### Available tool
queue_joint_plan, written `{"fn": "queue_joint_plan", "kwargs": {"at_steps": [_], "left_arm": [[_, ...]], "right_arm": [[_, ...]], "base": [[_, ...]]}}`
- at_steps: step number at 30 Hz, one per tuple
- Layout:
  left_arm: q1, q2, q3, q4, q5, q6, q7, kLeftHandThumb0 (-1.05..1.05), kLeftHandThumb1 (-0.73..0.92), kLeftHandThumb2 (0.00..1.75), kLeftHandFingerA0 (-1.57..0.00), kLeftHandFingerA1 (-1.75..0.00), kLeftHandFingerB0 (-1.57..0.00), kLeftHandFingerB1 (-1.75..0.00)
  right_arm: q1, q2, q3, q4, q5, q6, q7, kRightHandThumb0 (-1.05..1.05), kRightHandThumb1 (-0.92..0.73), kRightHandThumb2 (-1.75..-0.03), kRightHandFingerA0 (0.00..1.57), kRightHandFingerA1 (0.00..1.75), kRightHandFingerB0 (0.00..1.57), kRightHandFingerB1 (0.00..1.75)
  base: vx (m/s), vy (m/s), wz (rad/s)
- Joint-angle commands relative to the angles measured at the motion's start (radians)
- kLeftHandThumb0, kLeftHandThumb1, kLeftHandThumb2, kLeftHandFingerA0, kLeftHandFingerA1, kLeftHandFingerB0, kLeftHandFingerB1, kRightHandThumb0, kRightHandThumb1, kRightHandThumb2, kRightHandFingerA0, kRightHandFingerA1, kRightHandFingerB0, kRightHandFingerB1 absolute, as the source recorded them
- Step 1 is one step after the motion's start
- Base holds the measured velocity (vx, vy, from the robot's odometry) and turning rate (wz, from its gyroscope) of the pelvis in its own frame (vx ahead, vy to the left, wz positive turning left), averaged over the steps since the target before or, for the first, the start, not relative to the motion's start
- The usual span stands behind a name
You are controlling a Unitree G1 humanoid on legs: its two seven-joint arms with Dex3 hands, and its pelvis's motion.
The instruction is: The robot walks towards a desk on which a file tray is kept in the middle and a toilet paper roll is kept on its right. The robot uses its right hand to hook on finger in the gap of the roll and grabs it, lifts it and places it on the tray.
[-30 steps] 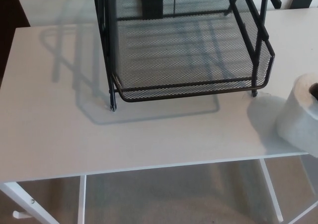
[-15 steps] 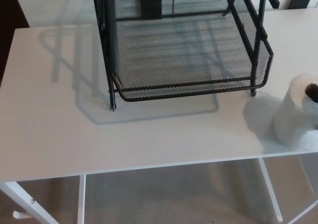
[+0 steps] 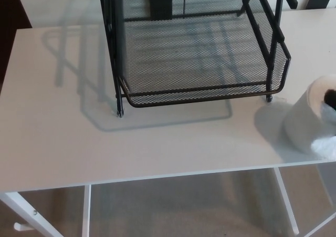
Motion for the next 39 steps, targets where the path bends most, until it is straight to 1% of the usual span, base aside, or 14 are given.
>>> {"fn": "queue_joint_plan", "kwargs": {"at_steps": [1, 3, 5, 7, 10, 12, 15, 18, 19, 20, 27, 29, 31, 39], "left_arm": [[0.006, 0.009, 0.012, -0.001, 0.002, -0.032, 0.023, -0.97, 0.55, 1.1, -0.68, -1.04, -0.55, -0.95], [0.007, 0.01, 0.009, -0.002, 0.005, -0.031, 0.02, -0.98, 0.66, 0.89, -0.63, -1.09, -0.51, -1.01], [0.001, 0.013, 0.011, 0.01, 0.002, -0.027, 0.016, -1.05, 0.5, 1.1, -0.68, -1.04, -0.55, -0.95], [-0.005, 0.015, 0.005, 0.03, 0.012, -0.032, 0.024, -1.0, 0.67, 0.86, -0.65, -1.1, -0.52, -1.01], [-0.023, 0.012, 0.0, 0.056, 0.016, -0.034, 0.033, -0.98, 0.56, 1.08, -0.71, -1.04, -0.58, -0.96], [-0.024, 0.013, 0.0, 0.058, 0.012, -0.033, 0.028, -0.99, 0.66, 0.88, -0.65, -1.07, -0.52, -1.0], [-0.019, 0.011, 0.013, 0.054, -0.005, -0.026, 0.01, -0.99, 0.64, 0.87, -0.6, -1.08, -0.49, -1.01], [-0.009, 0.013, 0.014, 0.031, -0.007, -0.013, 0.002, -1.0, 0.63, 0.89, -0.59, -1.12, -0.44, -1.04], [-0.012, 0.012, 0.017, 0.035, -0.009, -0.011, 0.004, -0.99, 0.63, 0.88, -0.61, -1.09, -0.48, -1.01], [-0.074, 0.002, 0.002, 0.092, 0.012, -0.006, 0.03, -0.71, 0.84, 0.65, -0.43, -0.5, -0.3, -0.39], [-0.106, 0.005, -0.016, 0.127, 0.022, -0.021, 0.023, -0.73, 0.85, 0.65, -0.41, -0.51, -0.28, -0.4], [-0.106, 0.008, -0.031, 0.132, 0.034, -0.026, 0.028, -0.74, 0.86, 0.66, -0.42, -0.5, -0.29, -0.39], [-0.109, 0.007, -0.028, 0.136, 0.026, -0.019, 0.028, -0.74, 0.85, 0.65, -0.42, -0.49, -0.3, -0.39], [-0.121, -0.004, -0.013, 0.149, 0.008, -0.024, 0.025, -0.71, 0.84, 0.65, -0.42, -0.51, -0.3, -0.39]], "right_arm": [[0.032, -0.013, -0.055, -0.022, -0.002, -0.111, -0.11, -0.24, -0.64, -0.73, 0.93, 1.56, 0.92, 0.82], [0.037, -0.017, -0.094, -0.051, 0.021, -0.111, -0.09, -0.23, -0.64, -0.82, 0.93, 1.54, 0.92, 0.86], [0.031, -0.045, -0.155, -0.132, 0.039, -0.064, -0.027, -0.21, -0.68, -0.69, 0.91, 1.42, 0.91, 0.74], [0.016, -0.055, -0.225, -0.186, 0.098, -0.028, 0.042, -0.17, -0.71, -0.68, 0.88, 1.37, 0.89, 0.81], [-0.039, -0.099, -0.345, -0.246, 0.174, 0.01, 0.12, -0.16, -0.74, -0.73, 0.9, 1.28, 0.89, 0.85], [-0.062, -0.106, -0.378, -0.245, 0.19, 0.02, 0.139, -0.17, -0.74, -0.75, 0.9, 1.31, 0.89, 0.87], [-0.118, -0.135, -0.426, -0.234, 0.211, 0.022, 0.163, -0.18, -0.72, -0.73, 0.9, 1.58, 0.91, 0.88], [-0.193, -0.179, -0.443, -0.176, 0.224, -0.015, 0.18, -0.19, -0.69, -0.77, 0.91, 1.5, 0.9, 0.85], [-0.224, -0.187, -0.441, -0.186, 0.223, 0.02, 0.201, -0.21, -0.7, -0.78, 0.87, 1.53, 0.87, 0.9], [-0.286, -0.19, -0.43, -0.166, 0.222, 0.015, 0.2, -0.23, -0.71, -0.75, 0.86, 1.53, 0.88, 0.83], [-0.513, -0.11, -0.345, -0.187, 0.234, 0.047, 0.223, -0.22, -0.7, -0.74, 0.9, 1.43, 0.88, 0.92], [-0.575, -0.081, -0.284, -0.197, 0.216, 0.074, 0.268, -0.25, -0.68, -0.6, 0.84, 1.5, 0.89, 0.63], [-0.61, -0.058, -0.259, -0.18, 0.258, 0.071, 0.311, -0.22, -0.66, -0.63, 0.83, 1.5, 0.88, 0.69], [-0.739, 0.111, 0.005, -0.044, 0.218, 0.108, 0.484, -0.18, -0.71, -0.71, 0.91, 1.17, 0.94, 0.69]], "base": [[0.0, 0.0, 0.0], [0.0, 0.0, 0.0], [0.0, 0.0, 0.0], [0.0, 0.0, 0.0], [0.0, 0.0, 0.0], [0.0, 0.0, 0.0], [0.0, 0.0, 0.0], [0.0, 0.0, 0.0], [0.0, 0.0, 0.0], [0.0, 0.0, 0.0], [0.0, 0.0, 0.0], [0.0, 0.0, 0.0], [0.0, 0.0, 0.0], [0.0, 0.0, 0.0]]}}
